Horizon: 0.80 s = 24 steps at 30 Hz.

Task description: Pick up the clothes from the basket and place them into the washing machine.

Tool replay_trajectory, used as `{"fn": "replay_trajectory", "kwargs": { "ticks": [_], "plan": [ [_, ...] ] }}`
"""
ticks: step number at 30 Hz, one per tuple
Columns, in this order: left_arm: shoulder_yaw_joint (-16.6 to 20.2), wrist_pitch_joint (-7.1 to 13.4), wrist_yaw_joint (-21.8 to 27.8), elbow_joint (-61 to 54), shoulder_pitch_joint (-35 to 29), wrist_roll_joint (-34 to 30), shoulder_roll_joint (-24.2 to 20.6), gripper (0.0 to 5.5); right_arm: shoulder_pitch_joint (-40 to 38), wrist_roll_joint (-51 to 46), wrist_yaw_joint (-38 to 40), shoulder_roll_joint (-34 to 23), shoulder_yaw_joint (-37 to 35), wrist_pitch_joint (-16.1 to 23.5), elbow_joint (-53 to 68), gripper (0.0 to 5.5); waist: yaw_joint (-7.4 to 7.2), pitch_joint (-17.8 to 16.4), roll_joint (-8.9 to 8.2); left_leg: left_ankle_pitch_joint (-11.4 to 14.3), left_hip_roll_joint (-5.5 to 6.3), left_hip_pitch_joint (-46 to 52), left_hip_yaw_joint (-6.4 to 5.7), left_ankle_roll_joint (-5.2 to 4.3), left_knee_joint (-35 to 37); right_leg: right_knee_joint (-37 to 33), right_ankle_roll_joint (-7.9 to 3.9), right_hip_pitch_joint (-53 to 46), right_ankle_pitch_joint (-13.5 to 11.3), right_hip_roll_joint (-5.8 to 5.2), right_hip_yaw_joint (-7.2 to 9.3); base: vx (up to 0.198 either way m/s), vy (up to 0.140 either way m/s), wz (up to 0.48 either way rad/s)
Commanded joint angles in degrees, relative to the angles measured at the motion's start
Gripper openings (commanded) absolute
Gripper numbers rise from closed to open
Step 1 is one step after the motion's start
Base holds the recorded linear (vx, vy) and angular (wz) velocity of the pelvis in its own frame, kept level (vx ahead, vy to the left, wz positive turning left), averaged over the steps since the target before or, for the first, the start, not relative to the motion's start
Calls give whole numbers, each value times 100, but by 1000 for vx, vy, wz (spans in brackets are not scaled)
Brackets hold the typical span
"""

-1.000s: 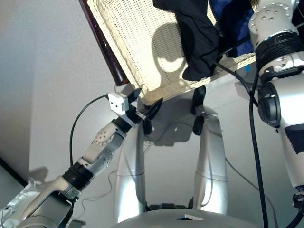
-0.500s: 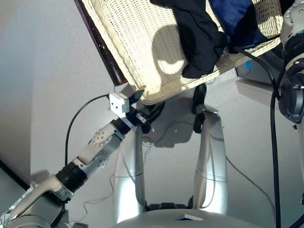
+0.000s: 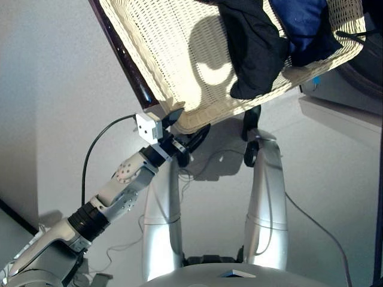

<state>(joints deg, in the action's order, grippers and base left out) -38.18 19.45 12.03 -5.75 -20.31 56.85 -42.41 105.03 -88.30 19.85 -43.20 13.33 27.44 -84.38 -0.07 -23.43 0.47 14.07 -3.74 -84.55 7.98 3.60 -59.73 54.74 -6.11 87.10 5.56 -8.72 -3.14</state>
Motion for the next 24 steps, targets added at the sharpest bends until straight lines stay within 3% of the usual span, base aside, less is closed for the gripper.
{"fn": "replay_trajectory", "kwargs": {
  "ticks": [1,7,8,9,10,11,18,24],
  "plan": [
    [57,95,69,-618,476,108,-141,550,328,-66,-191,-794,735,586,157,0,-125,417,46,5,-4,33,23,-251,166,136,259,-69,119,160,393,0,0,0],
    [34,101,34,-576,455,48,-144,550,133,-38,-167,-605,605,624,182,0,-148,440,36,4,-6,47,20,-252,158,144,272,-90,111,185,408,0,0,0],
    [33,100,29,-569,452,47,-122,550,105,-52,-183,-555,584,626,196,28,-144,443,36,6,-8,50,24,-252,162,132,272,-95,111,186,411,0,0,0],
    [30,102,17,-547,454,38,-99,550,83,-64,-209,-506,573,623,207,203,-138,447,44,3,-9,48,27,-252,162,128,272,-103,111,185,413,0,0,0],
    [38,103,19,-534,467,35,-87,550,60,-71,-227,-478,563,621,209,492,-135,451,49,4,-16,51,28,-249,161,124,269,-108,110,182,412,0,0,0],
    [59,103,12,-514,486,28,-83,550,43,-68,-250,-443,564,610,210,550,-133,456,50,9,-14,52,30,-246,152,131,268,-112,110,185,412,0,0,0],
    [215,112,-3,-413,655,-10,16,550,-55,70,-383,-238,696,514,329,550,-101,472,43,-9,-22,130,60,-237,230,80,260,-202,103,172,435,0,0,0],
    [225,77,2,-287,736,-101,94,550,-333,412,-510,364,964,268,590,550,-77,479,18,-10,2,322,98,-224,307,34,254,-355,114,177,430,0,0,0]
  ]
}}
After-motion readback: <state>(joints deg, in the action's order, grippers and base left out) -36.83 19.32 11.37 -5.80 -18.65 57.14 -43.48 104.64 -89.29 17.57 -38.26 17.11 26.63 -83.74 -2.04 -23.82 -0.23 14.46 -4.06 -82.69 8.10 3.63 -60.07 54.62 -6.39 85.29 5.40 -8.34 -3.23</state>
